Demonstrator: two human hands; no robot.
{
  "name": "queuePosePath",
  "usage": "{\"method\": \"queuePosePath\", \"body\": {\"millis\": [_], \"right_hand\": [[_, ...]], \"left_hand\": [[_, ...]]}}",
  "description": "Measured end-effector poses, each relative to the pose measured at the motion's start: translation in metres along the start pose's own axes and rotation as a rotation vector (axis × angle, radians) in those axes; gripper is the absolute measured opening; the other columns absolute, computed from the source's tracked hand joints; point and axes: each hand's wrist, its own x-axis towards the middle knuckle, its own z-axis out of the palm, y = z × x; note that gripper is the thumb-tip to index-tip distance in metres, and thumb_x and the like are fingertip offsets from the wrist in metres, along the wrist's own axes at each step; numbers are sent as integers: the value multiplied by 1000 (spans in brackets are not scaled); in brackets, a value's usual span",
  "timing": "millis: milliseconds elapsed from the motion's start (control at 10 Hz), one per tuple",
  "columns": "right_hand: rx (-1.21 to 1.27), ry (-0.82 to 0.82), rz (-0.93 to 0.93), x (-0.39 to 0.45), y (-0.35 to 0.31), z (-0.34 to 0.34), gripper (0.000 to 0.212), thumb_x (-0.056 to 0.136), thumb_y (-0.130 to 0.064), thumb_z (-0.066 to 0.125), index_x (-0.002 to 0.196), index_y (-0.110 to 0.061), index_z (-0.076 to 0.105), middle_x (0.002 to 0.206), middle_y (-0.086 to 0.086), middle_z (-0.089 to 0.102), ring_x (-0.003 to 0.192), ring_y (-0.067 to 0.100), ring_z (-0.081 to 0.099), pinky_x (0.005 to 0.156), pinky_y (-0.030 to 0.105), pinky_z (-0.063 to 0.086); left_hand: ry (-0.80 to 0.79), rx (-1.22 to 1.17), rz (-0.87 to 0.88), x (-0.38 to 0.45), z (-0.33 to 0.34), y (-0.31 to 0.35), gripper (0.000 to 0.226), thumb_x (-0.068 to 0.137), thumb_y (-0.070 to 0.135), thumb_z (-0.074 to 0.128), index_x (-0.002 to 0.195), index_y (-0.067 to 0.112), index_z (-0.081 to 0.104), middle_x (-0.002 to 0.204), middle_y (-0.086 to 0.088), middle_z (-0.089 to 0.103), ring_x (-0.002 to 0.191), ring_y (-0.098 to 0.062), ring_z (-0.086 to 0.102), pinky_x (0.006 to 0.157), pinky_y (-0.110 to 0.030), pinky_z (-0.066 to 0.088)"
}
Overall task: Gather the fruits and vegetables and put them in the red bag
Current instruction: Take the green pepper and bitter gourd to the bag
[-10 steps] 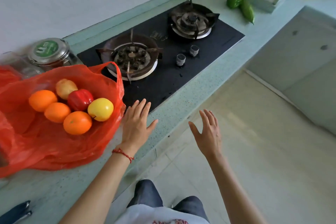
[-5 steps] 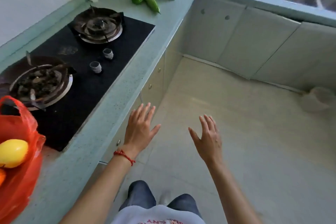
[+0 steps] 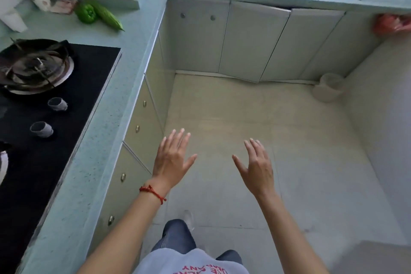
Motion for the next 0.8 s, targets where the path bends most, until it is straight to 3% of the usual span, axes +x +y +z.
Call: {"method": "queuePosePath", "body": {"millis": [500, 800], "right_hand": [[-32, -17, -2, 139, -5, 32, 64, 84, -50, 39, 121, -1, 56, 126, 18, 58, 123, 33, 50, 97, 46, 44], [-51, -16, -57, 301, 39, 41, 62, 83, -49, 40, 117, -1, 59, 123, 18, 60, 119, 33, 54, 95, 44, 45]], "left_hand": [[-33, -8, -10, 157, 6, -45, 63, 81, 47, 37, 123, 4, 55, 124, -18, 60, 116, -38, 55, 92, -53, 44], [-33, -18, -66, 308, 19, -36, 63, 79, 47, 39, 120, 5, 58, 123, -18, 60, 114, -38, 56, 90, -54, 46]]}}
